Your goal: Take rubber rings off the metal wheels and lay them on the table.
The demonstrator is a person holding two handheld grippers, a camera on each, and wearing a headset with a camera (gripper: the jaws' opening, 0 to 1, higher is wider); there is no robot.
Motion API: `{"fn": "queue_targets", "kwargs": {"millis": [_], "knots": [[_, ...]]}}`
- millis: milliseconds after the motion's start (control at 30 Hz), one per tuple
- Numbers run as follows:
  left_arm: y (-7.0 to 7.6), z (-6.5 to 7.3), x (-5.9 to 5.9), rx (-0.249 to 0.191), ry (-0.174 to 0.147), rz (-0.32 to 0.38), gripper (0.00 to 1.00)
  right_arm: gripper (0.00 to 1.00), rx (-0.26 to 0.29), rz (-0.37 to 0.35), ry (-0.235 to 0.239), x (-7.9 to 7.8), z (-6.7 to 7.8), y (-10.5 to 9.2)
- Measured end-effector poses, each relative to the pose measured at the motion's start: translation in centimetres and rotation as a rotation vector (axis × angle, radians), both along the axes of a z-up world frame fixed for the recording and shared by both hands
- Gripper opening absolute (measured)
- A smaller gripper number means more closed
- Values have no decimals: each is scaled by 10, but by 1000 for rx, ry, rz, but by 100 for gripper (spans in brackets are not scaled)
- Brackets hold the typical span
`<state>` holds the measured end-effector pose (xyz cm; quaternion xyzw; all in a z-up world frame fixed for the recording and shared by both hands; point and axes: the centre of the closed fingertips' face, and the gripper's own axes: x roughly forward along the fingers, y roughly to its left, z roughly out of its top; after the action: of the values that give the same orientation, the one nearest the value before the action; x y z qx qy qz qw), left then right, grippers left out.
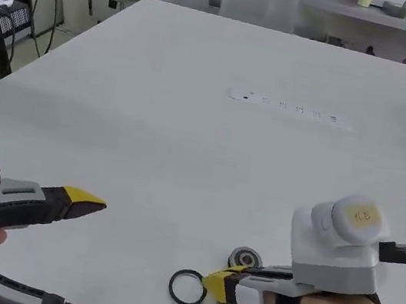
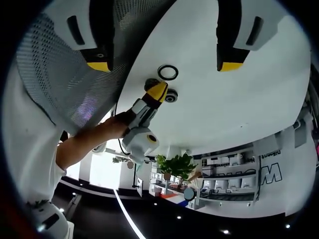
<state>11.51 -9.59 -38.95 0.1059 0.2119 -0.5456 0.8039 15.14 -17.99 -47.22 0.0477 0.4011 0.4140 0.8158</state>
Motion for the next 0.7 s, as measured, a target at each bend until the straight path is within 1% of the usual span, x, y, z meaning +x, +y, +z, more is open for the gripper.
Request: {"fn": "queue_targets", "kwargs": {"millis": [200, 333, 500, 600, 700], "knots": [[0, -1, 0, 5, 0, 0, 83, 1, 10, -15, -5, 3, 3, -3], [2, -2, 1, 9, 1, -1, 83, 1, 26, -31, -13, 7, 9, -6], [3, -4, 1, 12, 4, -3, 83, 2, 47, -57, -33, 14, 17, -11], [4, -5, 2, 12, 6, -4, 83, 3, 67, -78, -55, 20, 25, -15], [5, -6, 3, 12, 6, -4, 83, 4, 86, -93, -67, 24, 32, -18]]}}
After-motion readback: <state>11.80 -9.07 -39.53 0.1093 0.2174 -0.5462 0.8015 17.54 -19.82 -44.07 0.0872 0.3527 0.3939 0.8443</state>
